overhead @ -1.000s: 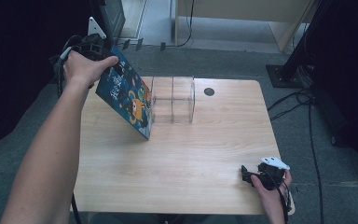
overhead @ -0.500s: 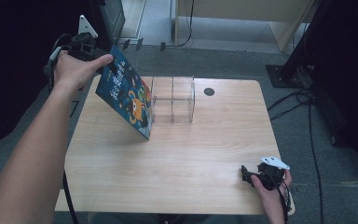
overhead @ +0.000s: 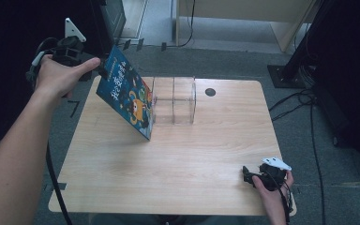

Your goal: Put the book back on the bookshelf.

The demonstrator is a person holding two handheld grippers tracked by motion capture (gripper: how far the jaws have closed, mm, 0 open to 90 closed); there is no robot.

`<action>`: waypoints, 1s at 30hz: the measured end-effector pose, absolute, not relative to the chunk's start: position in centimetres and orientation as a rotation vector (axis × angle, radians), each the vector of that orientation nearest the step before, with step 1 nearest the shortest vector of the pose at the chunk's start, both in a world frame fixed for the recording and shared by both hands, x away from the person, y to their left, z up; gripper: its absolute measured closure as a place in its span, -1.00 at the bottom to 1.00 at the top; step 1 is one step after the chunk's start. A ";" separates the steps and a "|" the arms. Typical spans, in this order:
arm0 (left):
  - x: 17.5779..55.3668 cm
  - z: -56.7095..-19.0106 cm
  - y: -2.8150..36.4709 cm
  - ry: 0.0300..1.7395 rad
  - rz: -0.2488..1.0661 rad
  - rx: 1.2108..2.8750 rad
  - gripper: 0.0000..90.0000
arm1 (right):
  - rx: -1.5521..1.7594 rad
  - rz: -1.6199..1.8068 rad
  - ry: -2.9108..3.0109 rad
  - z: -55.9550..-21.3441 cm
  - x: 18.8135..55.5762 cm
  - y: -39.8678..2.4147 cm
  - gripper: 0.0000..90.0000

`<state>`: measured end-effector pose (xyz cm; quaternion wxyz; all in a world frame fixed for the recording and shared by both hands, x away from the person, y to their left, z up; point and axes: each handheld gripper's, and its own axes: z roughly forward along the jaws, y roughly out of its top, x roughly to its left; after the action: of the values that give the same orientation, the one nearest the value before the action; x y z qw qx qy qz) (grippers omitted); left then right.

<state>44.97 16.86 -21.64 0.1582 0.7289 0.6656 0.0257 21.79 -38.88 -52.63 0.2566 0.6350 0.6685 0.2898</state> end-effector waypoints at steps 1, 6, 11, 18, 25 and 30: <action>44.8 -21.7 17.0 1.899 0.071 2.083 -1.00 | 1.723 0.787 1.814 -52.6 21.8 -38.9 -0.99; 43.8 -22.2 17.7 1.894 0.063 2.091 -1.00 | 1.724 0.786 1.813 -52.6 21.8 -38.9 -0.99; 42.8 -22.6 18.2 1.868 0.044 2.117 -1.00 | 1.728 0.785 1.810 -52.6 21.8 -38.9 -0.99; 41.7 -23.1 19.0 1.855 0.032 2.124 -1.00 | 1.731 0.784 1.807 -52.6 21.8 -38.9 -0.99; 40.0 -23.7 19.2 1.811 0.028 2.158 -1.00 | 1.732 0.783 1.805 -52.6 21.8 -38.9 -0.99; 39.2 -24.3 19.4 1.805 0.036 2.166 -1.00 | 1.732 0.782 1.804 -52.6 21.8 -38.9 -0.99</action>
<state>39.22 19.43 -24.26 0.1605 0.7583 0.6318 0.0127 21.78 -38.91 -52.63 0.2579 0.6388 0.6651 0.2883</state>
